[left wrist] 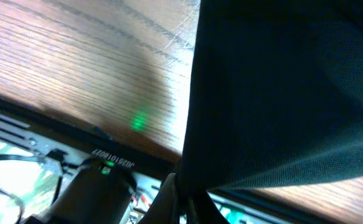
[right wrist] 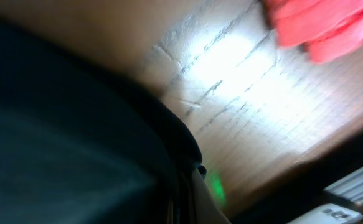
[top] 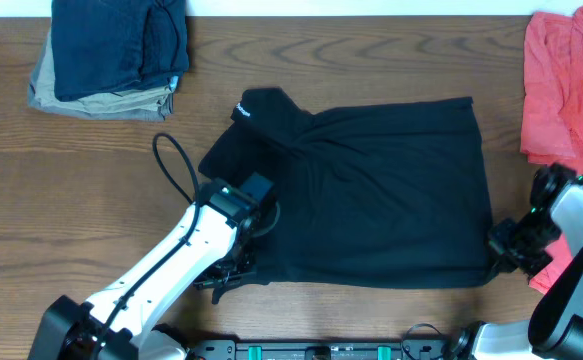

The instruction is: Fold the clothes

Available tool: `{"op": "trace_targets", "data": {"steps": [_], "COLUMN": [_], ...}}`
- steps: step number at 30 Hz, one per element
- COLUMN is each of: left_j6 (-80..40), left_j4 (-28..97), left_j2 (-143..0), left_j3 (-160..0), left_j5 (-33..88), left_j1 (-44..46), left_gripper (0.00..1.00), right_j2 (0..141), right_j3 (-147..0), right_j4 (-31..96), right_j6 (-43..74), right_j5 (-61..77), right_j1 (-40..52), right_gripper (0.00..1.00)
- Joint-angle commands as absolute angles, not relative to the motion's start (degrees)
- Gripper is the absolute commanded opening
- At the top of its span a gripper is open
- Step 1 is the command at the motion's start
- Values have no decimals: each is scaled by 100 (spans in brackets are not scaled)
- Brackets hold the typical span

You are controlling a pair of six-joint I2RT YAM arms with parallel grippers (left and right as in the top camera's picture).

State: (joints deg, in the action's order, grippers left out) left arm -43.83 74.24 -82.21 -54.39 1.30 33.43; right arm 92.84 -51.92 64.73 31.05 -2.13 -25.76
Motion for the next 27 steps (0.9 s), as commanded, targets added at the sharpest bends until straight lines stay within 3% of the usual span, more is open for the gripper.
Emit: {"op": "trace_targets", "data": {"steps": [1, 16, 20, 27], "left_j6": [-4333, -4333, -4335, -4333], "left_j4": [7631, 7922, 7738, 6941], "left_j2": [-7953, -5951, -5671, -5789], "left_j3": [-5782, -5992, -5992, -5975], "left_j5": [56, -231, -980, -1149], "left_j1": [3323, 3323, 3321, 3321], "left_gripper": [6, 6, 6, 6], "right_j2": [9227, 7229, 6799, 6711], "right_j3": [-5706, -5883, -5883, -5874], "right_j4": [6777, 7288, 7264, 7240], "right_j6": [3122, 3120, 3122, 3122], "right_j5": [-429, -427, -403, -403], "right_j1": [-2593, -2591, -2587, -2580], "right_gripper": [1, 1, 4, 6]}}
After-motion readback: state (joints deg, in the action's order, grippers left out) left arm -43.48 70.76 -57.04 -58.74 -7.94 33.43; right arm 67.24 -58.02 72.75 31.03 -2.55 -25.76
